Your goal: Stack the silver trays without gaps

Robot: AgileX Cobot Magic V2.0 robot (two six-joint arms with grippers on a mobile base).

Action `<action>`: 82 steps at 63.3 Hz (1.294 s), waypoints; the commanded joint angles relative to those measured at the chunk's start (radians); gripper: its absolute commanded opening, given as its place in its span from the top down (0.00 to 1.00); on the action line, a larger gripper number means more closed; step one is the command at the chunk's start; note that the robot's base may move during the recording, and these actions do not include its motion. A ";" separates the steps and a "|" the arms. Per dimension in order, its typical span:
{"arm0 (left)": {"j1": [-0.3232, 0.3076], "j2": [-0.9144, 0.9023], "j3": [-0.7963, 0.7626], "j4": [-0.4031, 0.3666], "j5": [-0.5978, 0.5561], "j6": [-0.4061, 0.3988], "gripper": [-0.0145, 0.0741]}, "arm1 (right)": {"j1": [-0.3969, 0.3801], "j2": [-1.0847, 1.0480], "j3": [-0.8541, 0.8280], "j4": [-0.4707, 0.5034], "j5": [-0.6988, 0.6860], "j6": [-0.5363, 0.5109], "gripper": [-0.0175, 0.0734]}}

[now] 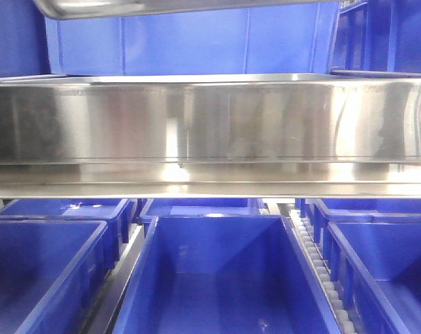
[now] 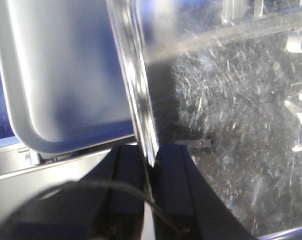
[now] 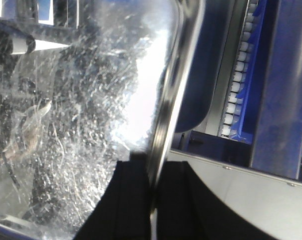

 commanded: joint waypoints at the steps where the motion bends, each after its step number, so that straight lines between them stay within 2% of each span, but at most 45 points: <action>1: -0.003 -0.031 -0.026 0.050 0.084 0.026 0.89 | -0.006 -0.036 -0.029 -0.056 -0.034 -0.030 0.74; 66: -0.003 -0.031 -0.026 0.048 0.079 0.026 0.89 | -0.006 -0.036 -0.029 -0.056 -0.038 -0.030 0.74; 82: -0.003 -0.031 -0.026 0.060 0.001 0.032 0.89 | -0.006 -0.036 -0.029 -0.055 -0.076 -0.030 0.74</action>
